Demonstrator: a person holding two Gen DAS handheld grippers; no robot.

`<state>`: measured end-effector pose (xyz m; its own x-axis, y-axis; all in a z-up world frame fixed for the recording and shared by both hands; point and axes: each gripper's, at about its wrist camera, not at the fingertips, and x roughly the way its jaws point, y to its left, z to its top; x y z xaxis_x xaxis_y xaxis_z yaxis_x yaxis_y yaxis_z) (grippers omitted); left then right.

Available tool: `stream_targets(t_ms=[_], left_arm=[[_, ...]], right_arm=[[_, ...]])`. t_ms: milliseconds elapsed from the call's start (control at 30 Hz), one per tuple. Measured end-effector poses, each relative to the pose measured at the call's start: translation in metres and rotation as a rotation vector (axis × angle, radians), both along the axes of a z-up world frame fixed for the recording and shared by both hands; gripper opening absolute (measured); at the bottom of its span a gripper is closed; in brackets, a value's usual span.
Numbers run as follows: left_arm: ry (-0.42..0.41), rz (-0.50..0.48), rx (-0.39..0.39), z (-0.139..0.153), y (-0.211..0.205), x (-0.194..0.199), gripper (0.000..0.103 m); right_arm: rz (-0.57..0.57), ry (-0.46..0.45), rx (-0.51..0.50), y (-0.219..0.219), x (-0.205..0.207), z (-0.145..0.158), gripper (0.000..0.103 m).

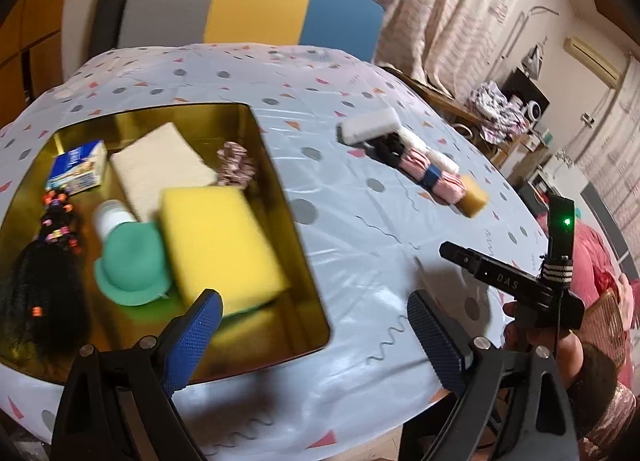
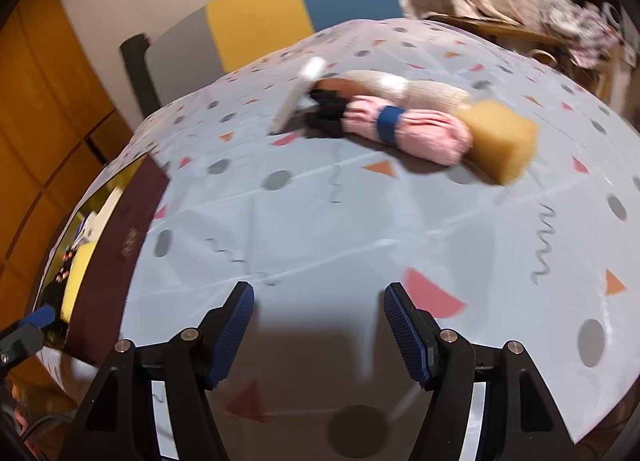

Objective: Organize rigid objects
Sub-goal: 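Grasp the orange sponge block with the right gripper while the left gripper approaches the pink towel roll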

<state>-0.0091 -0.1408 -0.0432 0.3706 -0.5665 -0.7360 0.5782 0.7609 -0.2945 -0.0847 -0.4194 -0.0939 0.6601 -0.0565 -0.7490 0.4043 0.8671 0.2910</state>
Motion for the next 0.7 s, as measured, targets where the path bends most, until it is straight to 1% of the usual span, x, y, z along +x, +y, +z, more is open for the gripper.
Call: stream_targets(t_ms=[100, 233, 367, 467, 600, 700], left_arm=[[0.001, -0.024, 0.014, 0.001, -0.013, -0.003, 0.095], [0.017, -0.050, 0.017, 0.002, -0.026, -0.005, 0.095], [0.034, -0.045, 0.024, 0.002, -0.034, -0.003, 0.095], [0.045, -0.036, 0.029, 0.002, -0.038, -0.001, 0.095], [0.056, -0.035, 0.033, 0.003, -0.043, 0.002, 0.095], [0.058, -0.038, 0.046, 0.004, -0.050, 0.004, 0.096]], right_arm=[[-0.042, -0.007, -0.013, -0.018, -0.009, 0.001, 0.069], [-0.110, -0.016, -0.064, -0.053, -0.013, 0.009, 0.070], [-0.187, -0.014, -0.143, -0.101, -0.006, 0.023, 0.073], [-0.220, 0.015, -0.166, -0.131, 0.005, 0.026, 0.074], [-0.215, 0.056, -0.157, -0.158, 0.020, 0.019, 0.074], [-0.168, 0.061, -0.146, -0.167, 0.031, 0.012, 0.074]])
